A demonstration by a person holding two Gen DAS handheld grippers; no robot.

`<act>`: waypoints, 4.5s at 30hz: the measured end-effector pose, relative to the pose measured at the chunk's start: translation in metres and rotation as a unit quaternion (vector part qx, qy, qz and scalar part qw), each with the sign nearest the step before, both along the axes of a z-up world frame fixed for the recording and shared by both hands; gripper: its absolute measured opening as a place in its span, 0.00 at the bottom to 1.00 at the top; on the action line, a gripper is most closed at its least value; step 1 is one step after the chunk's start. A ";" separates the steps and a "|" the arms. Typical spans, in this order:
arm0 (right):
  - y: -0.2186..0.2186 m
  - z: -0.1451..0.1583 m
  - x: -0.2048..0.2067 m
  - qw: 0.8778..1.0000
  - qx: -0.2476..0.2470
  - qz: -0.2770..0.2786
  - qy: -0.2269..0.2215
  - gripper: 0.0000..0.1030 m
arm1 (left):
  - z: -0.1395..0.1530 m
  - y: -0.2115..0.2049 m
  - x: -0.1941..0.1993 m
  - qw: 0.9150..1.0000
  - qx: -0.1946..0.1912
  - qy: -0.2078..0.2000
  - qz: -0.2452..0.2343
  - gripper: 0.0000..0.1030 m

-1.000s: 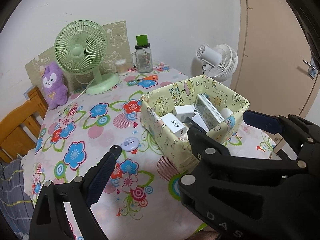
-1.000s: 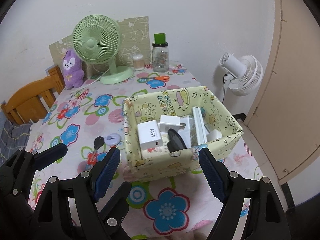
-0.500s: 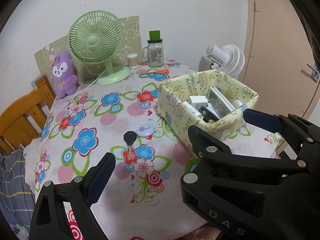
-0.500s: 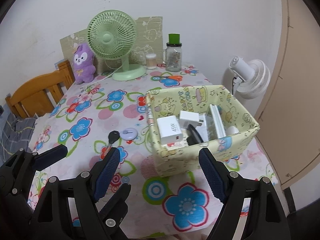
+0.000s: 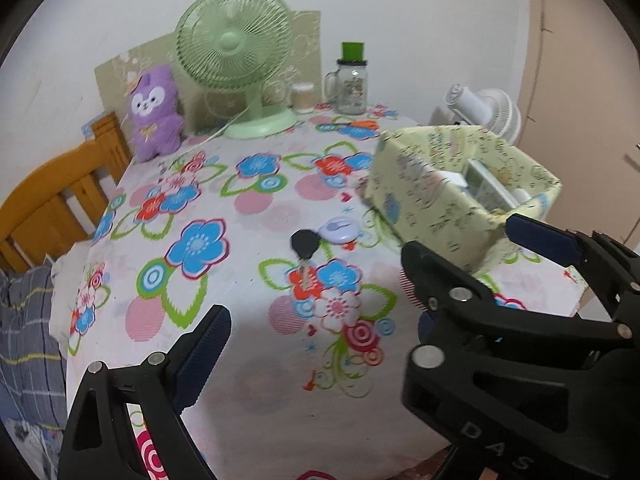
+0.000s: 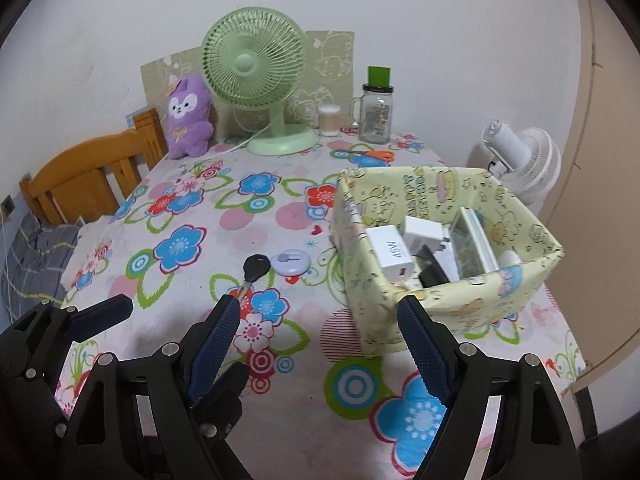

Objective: Organize rigid objects
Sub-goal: 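Withdraw both open tools from the box toward the black key and grey fob, then grasp the grey-blue round key fob with the right tool, then grasp the black car key by its head with the left tool while the right tool holds the fob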

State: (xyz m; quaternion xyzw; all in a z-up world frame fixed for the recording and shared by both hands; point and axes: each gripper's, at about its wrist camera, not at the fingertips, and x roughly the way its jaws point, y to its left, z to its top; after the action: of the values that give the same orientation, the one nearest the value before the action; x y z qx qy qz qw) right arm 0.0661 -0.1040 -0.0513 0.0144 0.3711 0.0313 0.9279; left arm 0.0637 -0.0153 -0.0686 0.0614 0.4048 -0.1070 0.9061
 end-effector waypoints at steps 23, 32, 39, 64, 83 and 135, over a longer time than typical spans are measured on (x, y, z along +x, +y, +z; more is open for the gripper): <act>0.035 -0.038 0.048 0.999 -0.012 0.013 0.042 0.71 | -0.042 0.031 0.052 0.999 0.018 0.033 0.018 0.93; 0.040 -0.047 0.065 0.999 -0.018 -0.016 0.049 0.71 | -0.053 0.038 0.074 0.999 0.002 0.039 0.025 0.92; 0.046 -0.051 0.070 0.998 -0.022 -0.031 0.052 0.64 | -0.059 0.044 0.083 0.999 0.015 0.042 0.030 0.92; 0.050 -0.081 0.126 0.995 -0.035 -0.034 0.089 0.57 | -0.070 0.042 0.114 0.998 0.027 0.048 0.032 0.92; 0.061 -0.083 0.137 0.996 -0.017 0.011 0.085 0.46 | -0.066 0.050 0.114 0.997 0.024 0.056 0.038 0.92; 0.086 -0.085 0.109 0.990 -0.025 0.078 0.115 0.27 | -0.069 0.068 0.079 0.996 0.024 0.063 0.054 0.91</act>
State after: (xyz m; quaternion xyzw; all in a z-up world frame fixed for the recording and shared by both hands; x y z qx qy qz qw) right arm 0.1747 -0.0182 -0.1368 -0.0339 0.4758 0.0926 0.8740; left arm 0.1429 0.0529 -0.1374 0.0537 0.4665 -0.0517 0.8814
